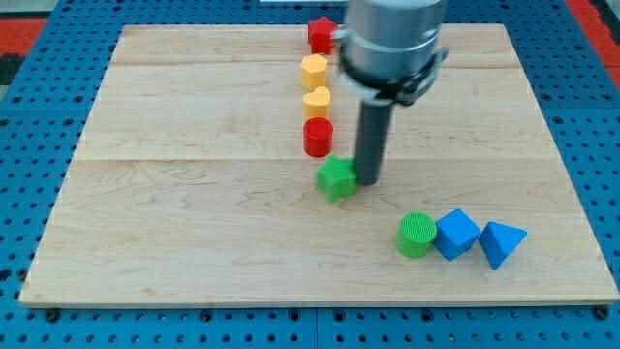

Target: Move the red circle and green star vertical to each other

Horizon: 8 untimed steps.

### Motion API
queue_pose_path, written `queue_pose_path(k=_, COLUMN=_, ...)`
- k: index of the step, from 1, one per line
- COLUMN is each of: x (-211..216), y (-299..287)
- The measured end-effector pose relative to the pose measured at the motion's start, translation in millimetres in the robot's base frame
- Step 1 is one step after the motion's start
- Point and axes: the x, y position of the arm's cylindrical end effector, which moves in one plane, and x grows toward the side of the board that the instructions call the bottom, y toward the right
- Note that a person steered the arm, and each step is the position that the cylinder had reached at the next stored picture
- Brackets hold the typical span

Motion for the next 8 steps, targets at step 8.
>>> queue_pose_path(k=8, x=43, y=-10)
